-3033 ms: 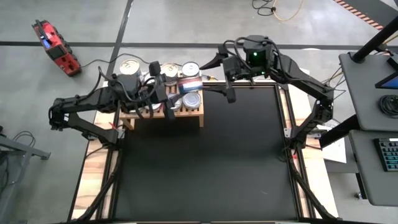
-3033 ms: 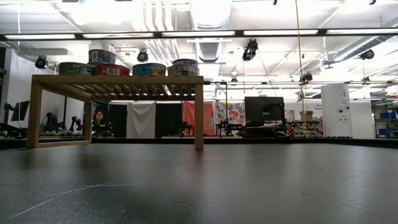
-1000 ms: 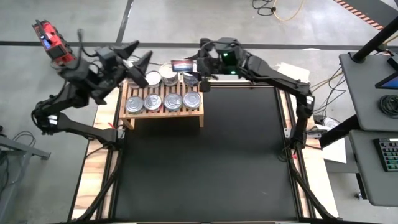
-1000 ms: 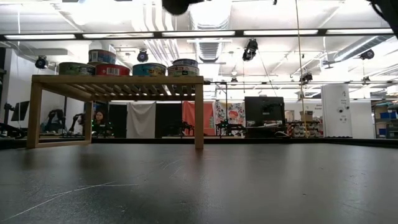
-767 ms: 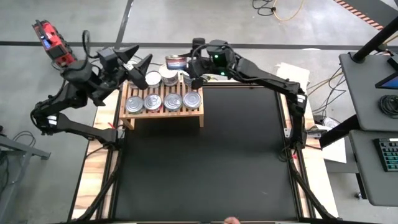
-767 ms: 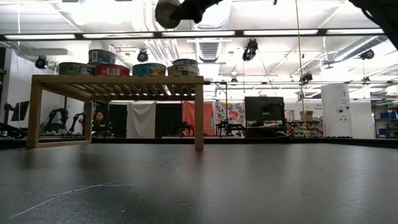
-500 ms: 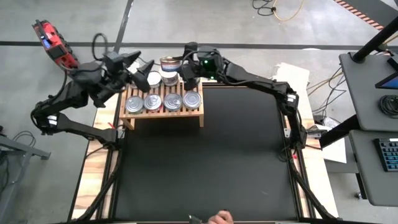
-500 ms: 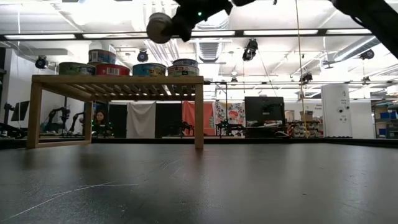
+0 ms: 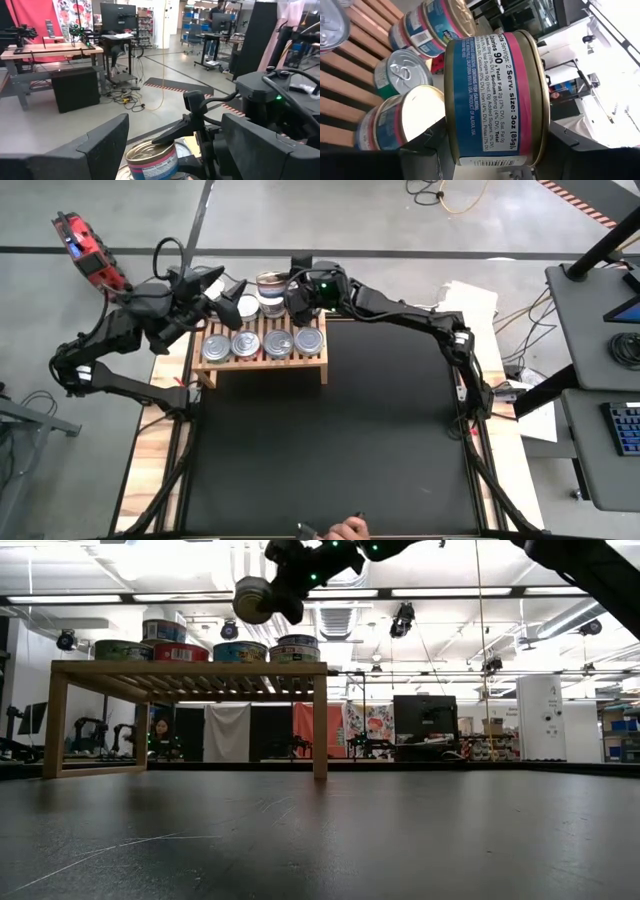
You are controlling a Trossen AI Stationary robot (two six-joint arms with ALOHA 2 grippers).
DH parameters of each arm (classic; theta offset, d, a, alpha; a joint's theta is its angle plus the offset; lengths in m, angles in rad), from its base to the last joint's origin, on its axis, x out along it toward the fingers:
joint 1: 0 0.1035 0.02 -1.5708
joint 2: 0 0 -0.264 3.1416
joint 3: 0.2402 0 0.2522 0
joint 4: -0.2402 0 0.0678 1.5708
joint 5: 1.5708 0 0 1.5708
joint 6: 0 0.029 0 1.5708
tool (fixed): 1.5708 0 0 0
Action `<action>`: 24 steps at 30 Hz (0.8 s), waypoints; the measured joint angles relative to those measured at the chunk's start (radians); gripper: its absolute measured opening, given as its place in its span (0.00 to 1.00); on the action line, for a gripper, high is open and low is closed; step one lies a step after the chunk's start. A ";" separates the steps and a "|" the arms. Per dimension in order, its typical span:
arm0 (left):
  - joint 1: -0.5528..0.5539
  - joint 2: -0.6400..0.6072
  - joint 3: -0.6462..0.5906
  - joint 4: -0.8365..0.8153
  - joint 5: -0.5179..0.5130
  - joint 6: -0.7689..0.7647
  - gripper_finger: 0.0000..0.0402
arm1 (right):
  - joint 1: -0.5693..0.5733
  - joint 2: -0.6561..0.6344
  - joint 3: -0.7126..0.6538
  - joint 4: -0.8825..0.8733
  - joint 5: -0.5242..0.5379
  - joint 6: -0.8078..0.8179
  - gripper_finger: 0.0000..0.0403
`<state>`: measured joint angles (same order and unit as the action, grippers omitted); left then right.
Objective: Stack canned seafood by type on shelf
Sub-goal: Stack the blue pink tuna can on top of the other blue pink tuna can on the shelf
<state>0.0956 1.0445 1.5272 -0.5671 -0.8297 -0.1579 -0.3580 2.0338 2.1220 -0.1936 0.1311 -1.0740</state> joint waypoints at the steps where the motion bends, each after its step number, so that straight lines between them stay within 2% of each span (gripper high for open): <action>1: 0.000 0.001 0.000 -0.004 0.000 0.001 0.75 | 0.000 0.000 0.000 -0.004 -0.004 0.000 0.46; 6: 0.001 0.001 -0.004 -0.016 -0.001 -0.001 0.75 | 0.007 0.010 0.002 0.002 -0.026 -0.003 0.46; 14: 0.000 0.013 -0.005 -0.042 -0.002 -0.001 0.75 | 0.025 0.062 0.000 0.006 -0.021 -0.105 0.46; 19: 0.000 0.029 -0.005 -0.054 -0.002 -0.001 0.75 | 0.037 0.090 0.000 0.039 0.107 -0.171 0.46; 24: 0.000 0.042 -0.006 -0.080 -0.001 -0.001 0.75 | 0.037 0.091 0.000 0.058 0.109 -0.176 0.46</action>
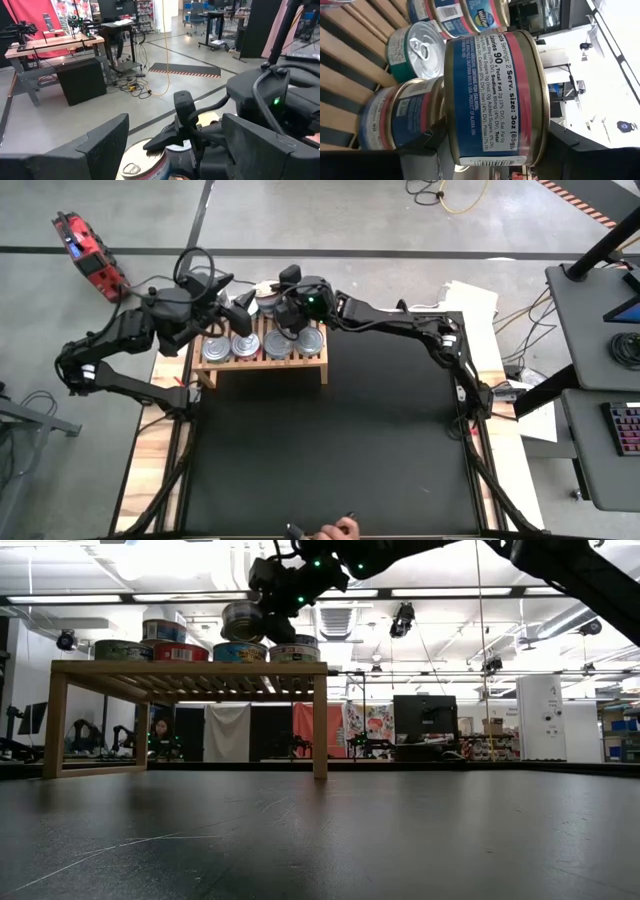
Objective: Stack canned seafood by type on shelf
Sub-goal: Stack the blue pink tuna can on top of the other blue pink tuna can on the shelf
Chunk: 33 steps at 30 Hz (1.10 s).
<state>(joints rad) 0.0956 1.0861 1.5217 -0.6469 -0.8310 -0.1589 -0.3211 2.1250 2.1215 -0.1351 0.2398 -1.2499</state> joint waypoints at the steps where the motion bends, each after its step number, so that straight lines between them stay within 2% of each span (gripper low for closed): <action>1: 0.000 0.002 0.000 -0.004 0.000 0.000 0.75 | 0.000 0.000 0.000 0.002 0.004 0.000 0.46; 11: 0.000 0.009 0.000 -0.006 0.000 0.000 0.75 | 0.001 0.000 0.000 0.012 0.051 -0.010 0.46; 28: 0.001 0.009 0.000 -0.009 0.000 0.000 0.75 | -0.004 0.002 -0.001 0.012 0.053 -0.026 0.46; 33: 0.001 0.009 0.000 -0.016 0.000 0.000 0.75 | -0.004 0.002 -0.001 0.016 0.054 -0.024 0.57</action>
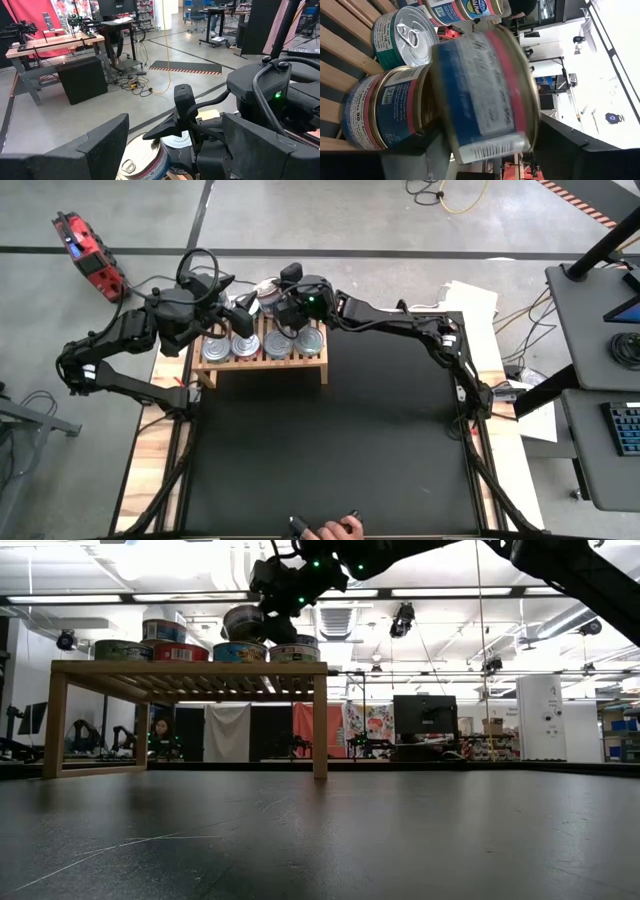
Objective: Stack canned seafood by type on shelf
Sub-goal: Stack the blue pink tuna can on top of the other blue pink tuna can on the shelf
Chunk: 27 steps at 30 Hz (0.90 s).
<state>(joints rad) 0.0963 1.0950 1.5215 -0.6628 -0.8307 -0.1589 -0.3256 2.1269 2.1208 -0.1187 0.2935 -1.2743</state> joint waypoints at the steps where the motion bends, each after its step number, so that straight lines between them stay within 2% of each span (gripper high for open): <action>1: 0.000 0.000 0.000 -0.001 0.001 0.000 0.75 | 0.000 0.000 0.000 0.000 0.000 0.000 0.58; 5: 0.000 0.000 0.000 -0.046 0.001 -0.009 0.75 | 0.000 0.000 0.000 -0.002 0.004 0.000 0.60; 14: 0.000 -0.001 0.000 -0.104 0.014 -0.065 0.75 | 0.000 0.001 0.000 -0.003 0.017 0.002 0.54; 19: 0.000 -0.001 0.000 -0.188 0.149 -0.086 0.75 | 0.000 0.001 0.000 -0.007 0.023 0.034 0.56; 24: -0.001 0.004 0.000 -0.252 0.364 -0.078 0.75 | 0.000 0.001 0.000 -0.009 0.023 0.071 0.60; 27: -0.001 0.017 0.000 -0.274 0.385 -0.076 0.73 | 0.000 0.000 0.000 -0.010 0.023 0.072 0.62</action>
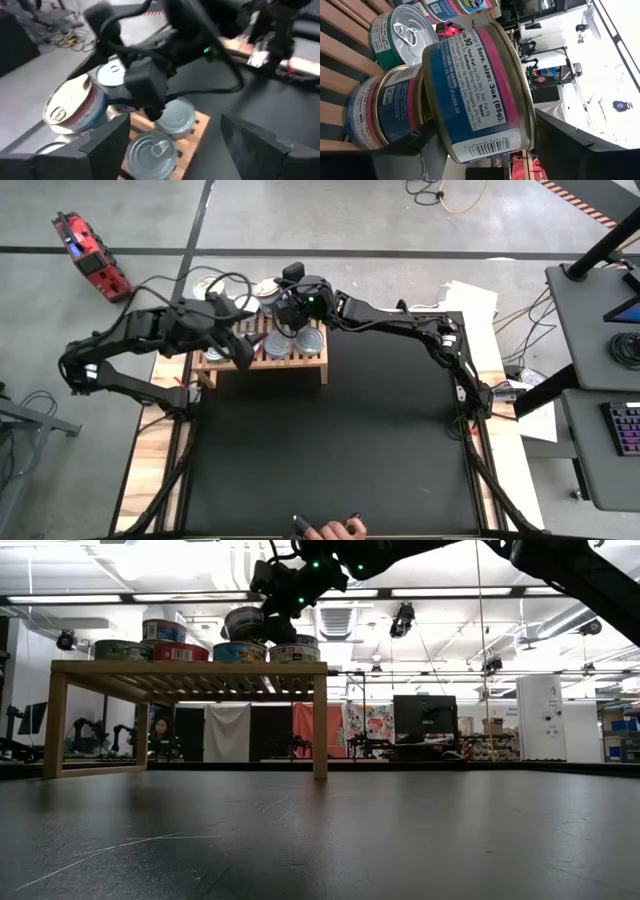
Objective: Stack canned seafood by type on shelf
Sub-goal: Stack the blue pink tuna can on top of the other blue pink tuna can on the shelf
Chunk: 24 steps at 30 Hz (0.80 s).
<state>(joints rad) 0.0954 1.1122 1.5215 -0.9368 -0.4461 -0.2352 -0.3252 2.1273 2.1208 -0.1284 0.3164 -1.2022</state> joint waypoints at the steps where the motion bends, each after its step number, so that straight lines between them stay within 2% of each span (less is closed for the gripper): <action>1: 0.001 0.006 0.000 -0.008 -0.010 0.001 0.72 | 0.000 0.000 0.000 0.000 0.000 0.000 0.62; 7: 0.017 0.061 -0.005 -0.051 -0.175 0.054 0.66 | 0.000 0.000 0.000 0.000 0.000 -0.001 0.61; 13: 0.080 0.127 -0.009 -0.071 -0.187 0.278 0.55 | 0.000 -0.001 0.000 -0.001 0.000 -0.002 0.60; 15: 0.111 0.129 -0.010 -0.034 -0.126 0.355 0.48 | 0.000 -0.001 0.000 -0.001 0.001 -0.002 0.60; 18: 0.183 0.105 -0.011 0.038 0.075 0.420 0.34 | 0.000 -0.001 0.000 -0.001 0.001 -0.002 0.61; 20: 0.244 0.079 -0.011 0.052 0.172 0.437 0.23 | 0.000 -0.001 0.000 -0.001 0.001 -0.001 0.61; 23: 0.316 0.051 -0.011 0.024 0.218 0.464 0.06 | 0.000 -0.002 0.000 -0.001 0.001 0.015 0.62; 24: 0.334 0.047 -0.012 0.014 0.233 0.475 0.03 | 0.000 -0.002 0.000 -0.001 0.001 0.029 0.62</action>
<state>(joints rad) 0.4296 1.1589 1.5095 -0.9226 -0.2135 0.2395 -0.3256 2.1258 2.1208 -0.1293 0.3176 -1.1729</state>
